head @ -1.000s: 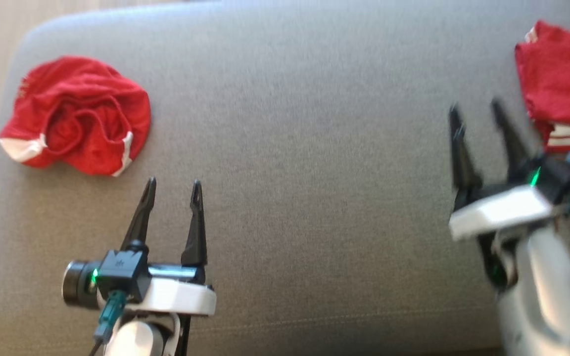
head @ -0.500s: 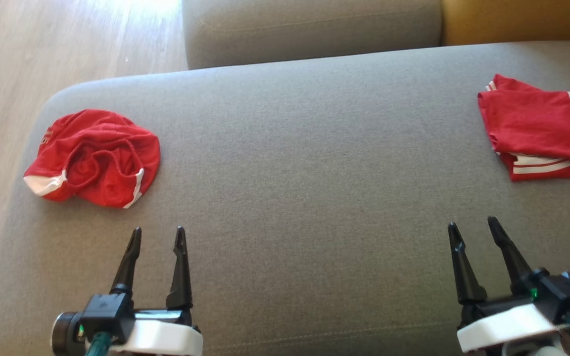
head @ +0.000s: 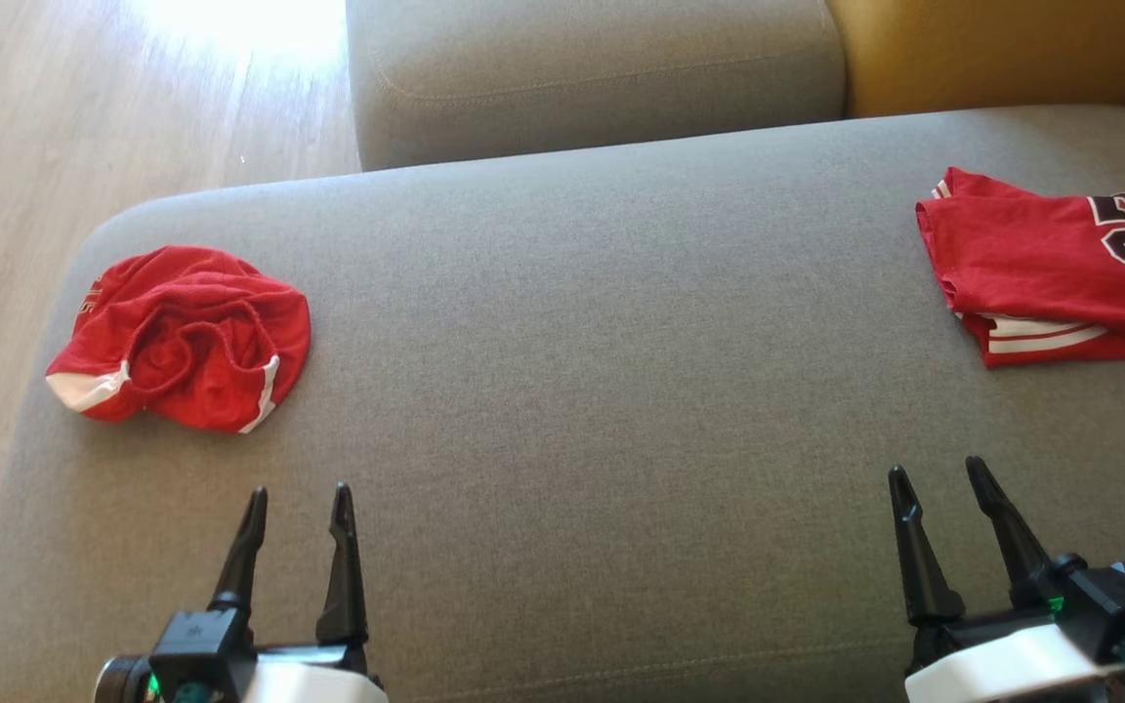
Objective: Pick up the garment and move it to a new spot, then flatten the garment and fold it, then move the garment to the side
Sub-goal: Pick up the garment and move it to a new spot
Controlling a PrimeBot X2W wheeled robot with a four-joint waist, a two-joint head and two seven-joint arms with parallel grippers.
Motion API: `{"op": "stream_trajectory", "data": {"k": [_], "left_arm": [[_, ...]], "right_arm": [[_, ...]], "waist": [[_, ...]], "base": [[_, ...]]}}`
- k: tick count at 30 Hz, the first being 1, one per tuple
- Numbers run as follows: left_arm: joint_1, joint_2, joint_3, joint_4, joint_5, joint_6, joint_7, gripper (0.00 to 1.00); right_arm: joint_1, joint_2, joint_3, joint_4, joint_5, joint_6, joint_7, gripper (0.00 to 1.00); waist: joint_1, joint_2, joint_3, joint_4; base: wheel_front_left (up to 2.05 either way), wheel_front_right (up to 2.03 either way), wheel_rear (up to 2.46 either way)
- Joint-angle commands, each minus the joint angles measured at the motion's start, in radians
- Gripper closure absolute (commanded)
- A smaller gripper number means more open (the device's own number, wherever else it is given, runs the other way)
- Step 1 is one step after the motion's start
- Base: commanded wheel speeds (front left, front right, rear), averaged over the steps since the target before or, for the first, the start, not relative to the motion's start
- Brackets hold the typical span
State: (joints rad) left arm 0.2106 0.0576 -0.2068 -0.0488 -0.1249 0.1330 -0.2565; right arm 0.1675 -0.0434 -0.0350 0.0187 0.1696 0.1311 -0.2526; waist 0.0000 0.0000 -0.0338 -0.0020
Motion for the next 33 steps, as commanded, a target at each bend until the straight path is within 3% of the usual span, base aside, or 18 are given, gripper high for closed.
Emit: {"op": "stream_trajectory", "data": {"k": [1, 7, 17, 25, 33], "left_arm": [[-0.025, -0.007, 0.033, -0.024, 0.006, -0.003, -0.005, 0.0], [-0.017, -0.007, 0.036, -0.002, 0.006, -0.009, -0.005, 0.0], [-0.018, -0.007, 0.036, 0.003, 0.013, 0.016, -0.005, 0.0], [-0.013, -0.007, 0.036, -0.005, 0.0, 0.038, -0.005, 0.0], [0.013, -0.007, 0.05, -0.013, 0.012, 0.033, -0.005, 0.0]], "right_arm": [[-0.028, -0.007, 0.02, -0.031, -0.001, 0.0, -0.009, 0.0], [-0.031, -0.007, 0.016, -0.027, -0.005, 0.0, -0.009, 0.0], [-0.034, -0.007, 0.034, -0.036, -0.017, 0.0, -0.009, 0.0], [-0.013, -0.007, 0.094, -0.048, -0.009, 0.0, -0.009, 0.0], [0.011, -0.007, 0.159, -0.033, 0.025, 0.0, -0.009, 0.0]], "waist": [[0.0, 0.0, -0.001, 0.0], [0.0, 0.0, -0.004, 0.002], [0.0, 0.0, -0.005, 0.04], [0.0, 0.0, -0.011, 0.176], [0.0, 0.0, -0.034, 0.333]], "base": [[0.0, 0.0, 0.0], [0.0, 0.0, 0.0], [0.0, 0.0, 0.0], [0.0, 0.0, 0.0], [0.0, 0.0, 0.0]]}}
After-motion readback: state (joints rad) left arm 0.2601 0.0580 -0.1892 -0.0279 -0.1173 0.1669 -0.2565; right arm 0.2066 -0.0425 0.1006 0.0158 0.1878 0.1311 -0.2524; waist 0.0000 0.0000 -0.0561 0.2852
